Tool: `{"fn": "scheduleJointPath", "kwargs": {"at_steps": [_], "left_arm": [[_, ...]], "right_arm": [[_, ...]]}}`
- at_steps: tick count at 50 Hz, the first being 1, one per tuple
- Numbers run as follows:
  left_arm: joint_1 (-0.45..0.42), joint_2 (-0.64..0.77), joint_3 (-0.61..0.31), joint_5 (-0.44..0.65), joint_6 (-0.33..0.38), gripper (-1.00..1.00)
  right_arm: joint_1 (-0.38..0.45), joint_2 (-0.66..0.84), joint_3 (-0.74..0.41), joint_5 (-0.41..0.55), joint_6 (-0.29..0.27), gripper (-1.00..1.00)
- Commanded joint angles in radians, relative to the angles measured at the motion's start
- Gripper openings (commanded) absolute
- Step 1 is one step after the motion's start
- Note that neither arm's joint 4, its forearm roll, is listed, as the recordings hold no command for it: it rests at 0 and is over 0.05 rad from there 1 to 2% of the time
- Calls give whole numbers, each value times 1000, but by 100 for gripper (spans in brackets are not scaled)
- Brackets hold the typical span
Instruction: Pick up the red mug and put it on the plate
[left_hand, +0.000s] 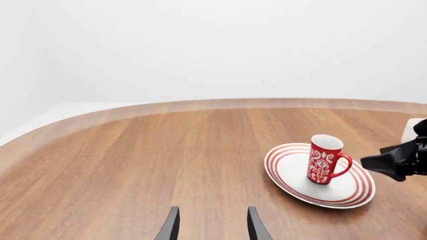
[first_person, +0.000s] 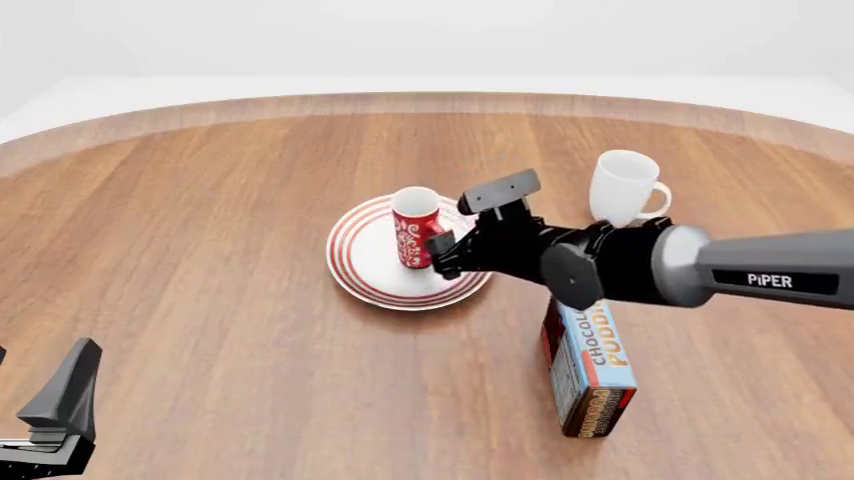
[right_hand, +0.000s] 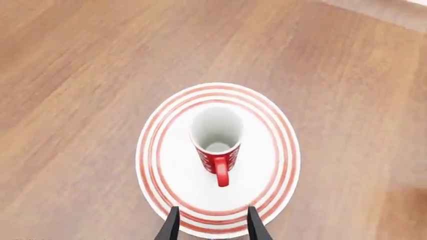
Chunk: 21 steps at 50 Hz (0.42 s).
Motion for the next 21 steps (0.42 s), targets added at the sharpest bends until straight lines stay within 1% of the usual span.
{"fn": "scheduleJointPath", "kwargs": {"at_steps": [1, 10, 14, 21], "left_arm": [[0, 0, 0, 0, 0, 100], [0, 0, 0, 0, 0, 100], [0, 0, 0, 0, 0, 100], [0, 0, 0, 0, 0, 100]], "right_arm": [[-3, -83, 53, -2, 2, 100], [-3, -139, 91, -8, 0, 100], [-12, -180, 109, -12, -9, 100], [-16, -232, 130, -7, -3, 100]]}}
